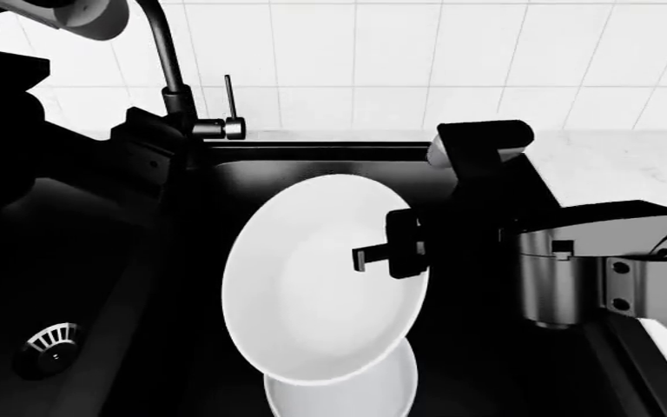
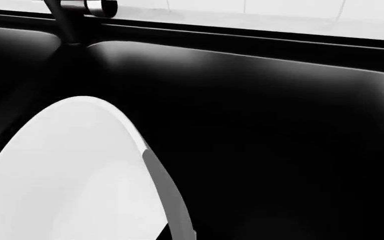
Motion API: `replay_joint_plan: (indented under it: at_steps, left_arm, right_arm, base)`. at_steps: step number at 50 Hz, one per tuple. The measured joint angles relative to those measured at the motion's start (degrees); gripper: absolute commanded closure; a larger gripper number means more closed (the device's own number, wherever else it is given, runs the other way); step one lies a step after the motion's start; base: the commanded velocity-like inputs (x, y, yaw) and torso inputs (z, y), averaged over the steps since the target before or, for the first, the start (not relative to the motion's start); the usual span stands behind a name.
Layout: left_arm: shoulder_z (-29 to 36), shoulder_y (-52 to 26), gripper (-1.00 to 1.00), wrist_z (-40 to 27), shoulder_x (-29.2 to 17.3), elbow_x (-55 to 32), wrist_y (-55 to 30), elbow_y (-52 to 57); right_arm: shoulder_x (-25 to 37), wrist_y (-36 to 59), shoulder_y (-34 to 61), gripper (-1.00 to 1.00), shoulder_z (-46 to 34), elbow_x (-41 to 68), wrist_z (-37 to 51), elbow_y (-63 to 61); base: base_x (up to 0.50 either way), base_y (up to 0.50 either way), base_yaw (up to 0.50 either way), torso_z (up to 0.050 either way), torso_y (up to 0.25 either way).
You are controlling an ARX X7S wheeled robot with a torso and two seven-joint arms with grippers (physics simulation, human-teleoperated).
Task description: Stack the bowls in the sink.
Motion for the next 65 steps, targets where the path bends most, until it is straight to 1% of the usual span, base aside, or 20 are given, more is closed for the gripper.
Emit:
replay_joint_plan:
  at_steps: [65]
  left_arm:
    - [-0.2, 0.4, -1.00, 0.3, -1.0, 0.0, -0.1, 0.4]
  right_arm:
    - [-6.5, 2.3, -5.8, 1.00, -6.5, -7.1, -4.8, 4.3]
  base:
    - [0.00, 0.00, 0.00, 0.000, 0.000]
